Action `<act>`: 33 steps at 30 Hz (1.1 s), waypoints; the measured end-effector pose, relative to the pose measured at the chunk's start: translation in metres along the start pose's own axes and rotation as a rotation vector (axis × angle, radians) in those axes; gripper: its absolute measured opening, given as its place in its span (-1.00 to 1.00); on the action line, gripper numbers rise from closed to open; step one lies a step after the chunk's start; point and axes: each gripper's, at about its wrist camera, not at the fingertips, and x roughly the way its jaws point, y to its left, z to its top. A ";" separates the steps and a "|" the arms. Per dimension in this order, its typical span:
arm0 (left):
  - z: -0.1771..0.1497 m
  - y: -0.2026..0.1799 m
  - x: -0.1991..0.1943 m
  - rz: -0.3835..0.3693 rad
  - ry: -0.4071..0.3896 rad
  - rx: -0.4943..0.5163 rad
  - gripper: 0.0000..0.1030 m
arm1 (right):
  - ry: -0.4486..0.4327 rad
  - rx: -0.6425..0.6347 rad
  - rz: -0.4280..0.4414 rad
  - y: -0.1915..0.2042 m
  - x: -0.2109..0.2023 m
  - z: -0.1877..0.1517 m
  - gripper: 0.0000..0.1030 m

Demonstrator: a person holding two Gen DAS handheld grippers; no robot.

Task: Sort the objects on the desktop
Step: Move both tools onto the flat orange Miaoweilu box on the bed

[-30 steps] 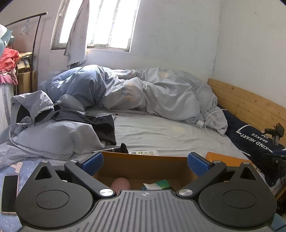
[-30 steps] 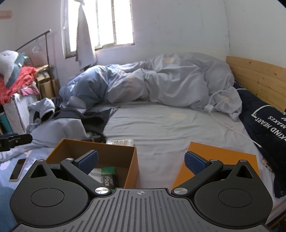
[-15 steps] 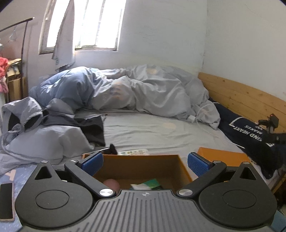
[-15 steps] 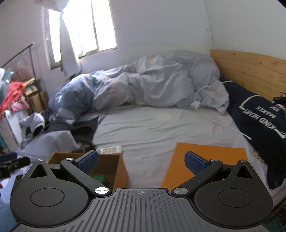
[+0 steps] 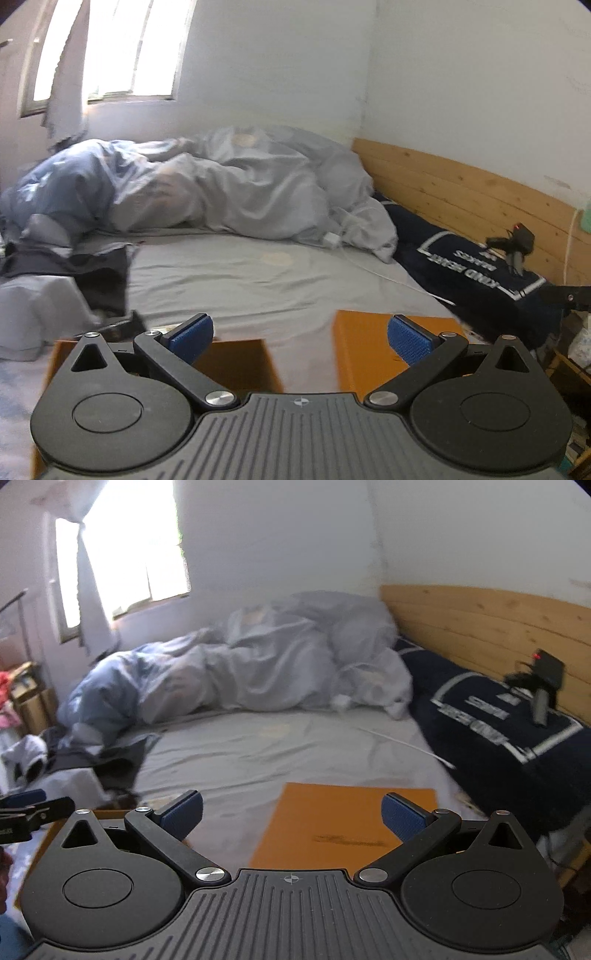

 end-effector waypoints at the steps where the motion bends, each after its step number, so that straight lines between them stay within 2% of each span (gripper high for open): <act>1: -0.001 -0.006 0.007 -0.008 0.008 0.004 1.00 | -0.001 0.007 -0.009 -0.008 0.001 0.000 1.00; 8: -0.008 -0.043 0.058 -0.052 0.084 -0.005 1.00 | 0.002 0.058 -0.069 -0.061 0.011 -0.006 1.00; 18: -0.030 -0.072 0.137 -0.037 0.192 -0.034 1.00 | 0.057 0.148 -0.048 -0.131 0.073 -0.034 1.00; 28: -0.052 -0.074 0.206 -0.001 0.313 0.005 1.00 | 0.166 0.168 0.013 -0.160 0.145 -0.046 0.99; 33: -0.059 -0.069 0.226 -0.023 0.335 0.012 1.00 | 0.204 0.169 0.029 -0.170 0.173 -0.053 0.99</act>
